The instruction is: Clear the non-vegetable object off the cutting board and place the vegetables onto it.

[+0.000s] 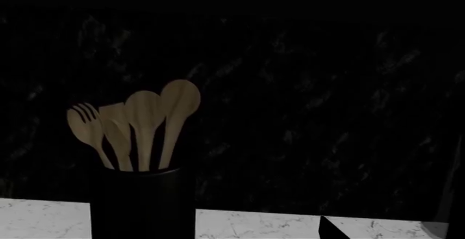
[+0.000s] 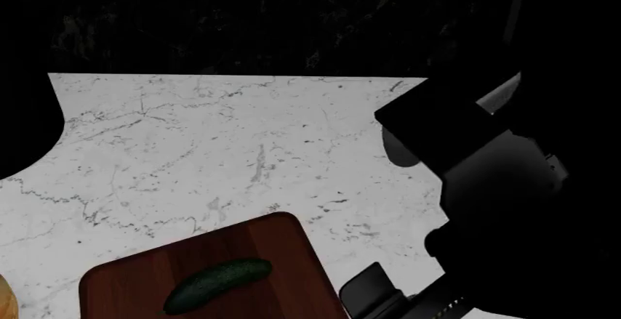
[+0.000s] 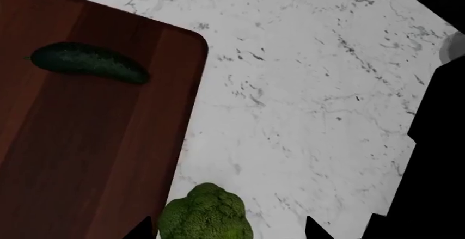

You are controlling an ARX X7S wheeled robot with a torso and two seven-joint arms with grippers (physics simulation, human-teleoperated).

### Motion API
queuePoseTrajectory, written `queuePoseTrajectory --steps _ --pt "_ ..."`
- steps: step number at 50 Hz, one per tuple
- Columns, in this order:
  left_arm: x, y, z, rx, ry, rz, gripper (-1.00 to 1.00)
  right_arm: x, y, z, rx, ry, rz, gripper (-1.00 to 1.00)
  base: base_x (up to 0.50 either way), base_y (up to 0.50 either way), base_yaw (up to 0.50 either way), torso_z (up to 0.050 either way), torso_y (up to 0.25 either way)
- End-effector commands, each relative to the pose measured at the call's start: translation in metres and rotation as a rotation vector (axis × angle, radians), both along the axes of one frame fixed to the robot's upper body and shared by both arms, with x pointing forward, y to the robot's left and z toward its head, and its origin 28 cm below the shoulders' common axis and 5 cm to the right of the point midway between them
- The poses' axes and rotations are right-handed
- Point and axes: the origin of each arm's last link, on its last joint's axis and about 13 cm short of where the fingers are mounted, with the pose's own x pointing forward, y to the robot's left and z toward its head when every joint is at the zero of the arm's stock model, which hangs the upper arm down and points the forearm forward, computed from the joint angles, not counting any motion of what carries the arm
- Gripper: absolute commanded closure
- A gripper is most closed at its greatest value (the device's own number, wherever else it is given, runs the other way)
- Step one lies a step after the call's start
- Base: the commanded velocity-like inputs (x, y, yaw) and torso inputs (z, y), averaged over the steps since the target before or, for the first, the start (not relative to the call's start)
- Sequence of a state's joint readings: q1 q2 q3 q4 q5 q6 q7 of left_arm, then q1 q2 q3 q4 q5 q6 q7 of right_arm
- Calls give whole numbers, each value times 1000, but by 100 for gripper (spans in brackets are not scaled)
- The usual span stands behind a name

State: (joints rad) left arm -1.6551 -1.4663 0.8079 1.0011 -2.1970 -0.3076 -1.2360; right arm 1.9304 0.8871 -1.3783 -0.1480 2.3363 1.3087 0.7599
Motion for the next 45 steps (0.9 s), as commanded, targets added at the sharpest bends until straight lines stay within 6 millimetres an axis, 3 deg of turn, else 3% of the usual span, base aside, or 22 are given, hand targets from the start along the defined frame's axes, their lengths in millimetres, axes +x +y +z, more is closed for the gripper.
queuePoseTrajectory --steps 1,30,45 --pt "0 -1 3 10 -45 -25 -100 5 4 -8 38 14 23 -100 0 0 0 0 0" --pt "-1 -1 7 29 -56 -22 -100 5 1 -37 43 77 12 -100 0 0 0 0 0" --pt "-2 -1 7 31 -57 -17 -100 7 3 -41 31 95 28 -100 0 0 0 0 0"
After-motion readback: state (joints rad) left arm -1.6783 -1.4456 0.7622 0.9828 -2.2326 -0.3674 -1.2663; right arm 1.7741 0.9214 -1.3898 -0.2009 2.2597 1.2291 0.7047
